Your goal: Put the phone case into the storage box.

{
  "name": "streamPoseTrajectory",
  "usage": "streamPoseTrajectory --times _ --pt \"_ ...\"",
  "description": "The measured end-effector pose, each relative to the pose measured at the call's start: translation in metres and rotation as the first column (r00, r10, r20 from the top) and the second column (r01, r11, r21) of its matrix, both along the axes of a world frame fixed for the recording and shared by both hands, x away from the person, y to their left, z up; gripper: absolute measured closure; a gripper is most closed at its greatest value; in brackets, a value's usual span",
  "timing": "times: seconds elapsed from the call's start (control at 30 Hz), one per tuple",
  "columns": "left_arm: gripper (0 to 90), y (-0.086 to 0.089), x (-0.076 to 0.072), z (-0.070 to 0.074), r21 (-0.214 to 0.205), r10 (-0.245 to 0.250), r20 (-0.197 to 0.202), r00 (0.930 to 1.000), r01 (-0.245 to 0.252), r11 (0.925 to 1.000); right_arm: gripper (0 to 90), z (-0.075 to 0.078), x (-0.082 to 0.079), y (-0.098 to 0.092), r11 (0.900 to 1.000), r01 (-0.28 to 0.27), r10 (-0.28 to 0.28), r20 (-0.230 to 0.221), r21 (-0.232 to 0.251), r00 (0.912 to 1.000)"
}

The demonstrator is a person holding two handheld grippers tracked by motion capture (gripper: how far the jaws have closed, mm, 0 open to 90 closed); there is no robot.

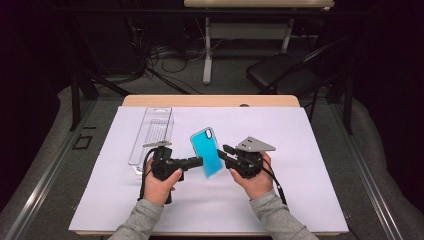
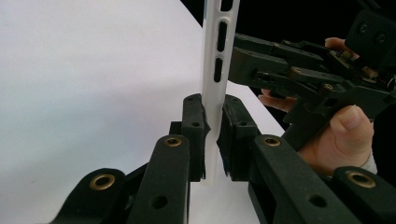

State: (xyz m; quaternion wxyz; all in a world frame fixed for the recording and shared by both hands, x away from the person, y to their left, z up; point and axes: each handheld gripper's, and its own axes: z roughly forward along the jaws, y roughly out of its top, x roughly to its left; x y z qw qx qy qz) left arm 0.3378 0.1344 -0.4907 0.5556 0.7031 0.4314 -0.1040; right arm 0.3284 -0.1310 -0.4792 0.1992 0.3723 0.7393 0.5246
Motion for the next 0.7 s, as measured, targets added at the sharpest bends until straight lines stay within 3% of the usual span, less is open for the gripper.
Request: streamPoseTrajectory --times 0.17,0.4,0.7 --pt "81.6 0.004 0.001 0.002 0.009 0.000 0.009 1.0000 0.000 1.0000 61.0 0.003 0.001 0.001 0.9994 -0.018 0.018 0.004 -0.029 0.9998" --pt "81.6 0.010 0.002 0.006 0.018 0.003 0.020 0.9998 -0.003 0.9998 58.9 0.006 0.001 0.002 0.9983 -0.046 0.046 -0.006 -0.036 0.9989" --pt "81.5 0.015 0.004 0.009 0.027 0.001 0.029 0.9996 -0.001 0.9996 62.0 0.008 0.001 0.004 0.9954 -0.074 0.071 -0.044 -0.061 0.9965"
